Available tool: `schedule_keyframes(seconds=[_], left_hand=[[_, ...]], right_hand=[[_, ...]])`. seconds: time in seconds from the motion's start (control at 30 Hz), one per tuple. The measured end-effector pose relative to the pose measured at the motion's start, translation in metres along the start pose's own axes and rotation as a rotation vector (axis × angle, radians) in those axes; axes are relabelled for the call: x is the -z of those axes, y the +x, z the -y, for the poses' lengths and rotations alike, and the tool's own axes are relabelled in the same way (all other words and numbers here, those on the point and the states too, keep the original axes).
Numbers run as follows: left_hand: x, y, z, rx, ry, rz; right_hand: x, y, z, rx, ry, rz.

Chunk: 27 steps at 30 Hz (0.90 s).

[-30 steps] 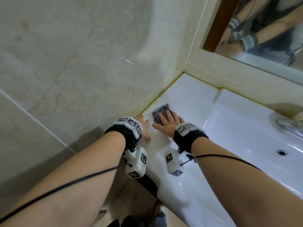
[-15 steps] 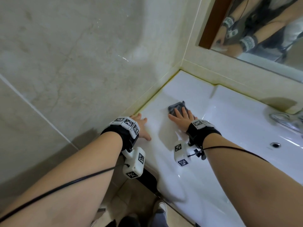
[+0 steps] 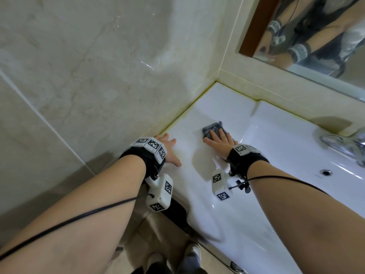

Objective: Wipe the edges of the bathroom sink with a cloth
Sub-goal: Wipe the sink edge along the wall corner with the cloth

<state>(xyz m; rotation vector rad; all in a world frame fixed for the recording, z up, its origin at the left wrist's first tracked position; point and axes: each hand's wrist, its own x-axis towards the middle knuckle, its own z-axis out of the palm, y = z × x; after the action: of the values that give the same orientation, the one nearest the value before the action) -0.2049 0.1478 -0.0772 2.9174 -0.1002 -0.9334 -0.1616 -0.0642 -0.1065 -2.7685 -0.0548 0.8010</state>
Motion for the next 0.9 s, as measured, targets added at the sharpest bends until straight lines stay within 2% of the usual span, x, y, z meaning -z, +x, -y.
schedule_keyframes(seconds=[0.17,0.33,0.47,0.6,0.73,0.9], left_hand=[[-0.006,0.003,0.002,0.004,-0.016,-0.015],[-0.007,0.006,0.004,0.027,-0.046,-0.011],[-0.009,0.003,0.003,0.029,-0.087,-0.049],[-0.013,-0.001,0.008,0.052,-0.126,-0.067],[-0.014,-0.002,0.010,0.063,-0.188,-0.076],[-0.015,0.000,0.013,0.074,-0.214,-0.094]], right_hand=[[0.000,-0.005,0.013,-0.028,-0.066,0.001],[-0.011,-0.007,0.048,0.126,-0.171,0.062],[-0.010,-0.004,0.045,0.198,-0.203,0.068],[0.009,0.002,0.022,0.153,-0.092,0.043],[0.012,0.004,0.025,0.096,-0.190,0.033],[-0.003,0.007,0.054,0.189,-0.242,0.064]])
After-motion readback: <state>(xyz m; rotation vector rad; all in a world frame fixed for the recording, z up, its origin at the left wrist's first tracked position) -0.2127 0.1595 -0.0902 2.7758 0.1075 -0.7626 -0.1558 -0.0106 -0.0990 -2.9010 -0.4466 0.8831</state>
